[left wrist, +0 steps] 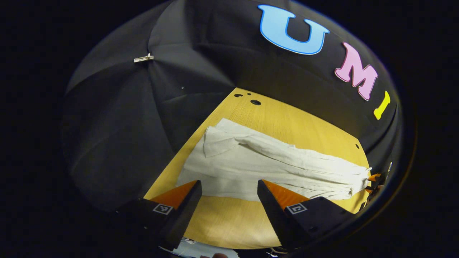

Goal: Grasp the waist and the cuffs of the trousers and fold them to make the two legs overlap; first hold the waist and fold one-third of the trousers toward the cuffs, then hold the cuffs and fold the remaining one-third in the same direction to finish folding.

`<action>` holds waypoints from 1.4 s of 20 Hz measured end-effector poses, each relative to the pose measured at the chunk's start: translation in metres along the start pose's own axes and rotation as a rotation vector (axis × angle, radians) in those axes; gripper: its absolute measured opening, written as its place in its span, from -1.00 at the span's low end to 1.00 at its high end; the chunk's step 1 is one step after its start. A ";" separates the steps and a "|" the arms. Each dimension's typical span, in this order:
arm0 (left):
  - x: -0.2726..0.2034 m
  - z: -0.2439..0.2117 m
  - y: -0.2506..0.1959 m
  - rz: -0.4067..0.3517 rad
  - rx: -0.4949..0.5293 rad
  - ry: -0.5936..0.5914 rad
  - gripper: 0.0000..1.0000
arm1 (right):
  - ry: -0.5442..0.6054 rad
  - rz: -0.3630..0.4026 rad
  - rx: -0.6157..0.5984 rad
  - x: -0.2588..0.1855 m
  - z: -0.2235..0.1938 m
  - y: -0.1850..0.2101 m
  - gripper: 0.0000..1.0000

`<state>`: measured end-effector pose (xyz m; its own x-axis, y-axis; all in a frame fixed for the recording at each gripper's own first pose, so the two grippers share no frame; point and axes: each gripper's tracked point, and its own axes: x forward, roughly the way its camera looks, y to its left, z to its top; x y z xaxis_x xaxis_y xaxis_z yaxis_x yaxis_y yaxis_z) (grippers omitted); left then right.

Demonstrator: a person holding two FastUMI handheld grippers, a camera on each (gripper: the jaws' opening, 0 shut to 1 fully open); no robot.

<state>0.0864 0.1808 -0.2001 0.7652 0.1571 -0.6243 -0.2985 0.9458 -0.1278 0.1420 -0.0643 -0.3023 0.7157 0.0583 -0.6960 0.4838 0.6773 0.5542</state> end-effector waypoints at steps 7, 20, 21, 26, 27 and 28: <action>0.009 -0.020 0.001 -0.004 -0.115 0.051 0.92 | 0.013 -0.123 0.048 0.021 0.012 -0.004 0.85; 0.062 -0.025 -0.017 -0.081 -0.587 0.110 0.94 | 0.098 -0.026 0.092 0.027 0.002 -0.003 -0.67; 0.068 -0.019 -0.017 -0.083 -0.592 0.106 0.91 | 0.103 -0.021 0.088 0.027 0.002 -0.003 -0.67; 0.097 0.012 -0.028 -0.105 -0.560 0.116 0.89 | 0.103 0.000 0.071 0.027 0.003 -0.003 -0.67; 0.105 0.017 -0.033 -0.100 -0.552 0.120 0.89 | 0.099 0.001 0.067 0.027 0.002 -0.003 -0.67; 0.113 0.019 -0.035 -0.090 -0.544 0.132 0.87 | 0.094 0.002 0.063 0.027 0.002 -0.003 -0.67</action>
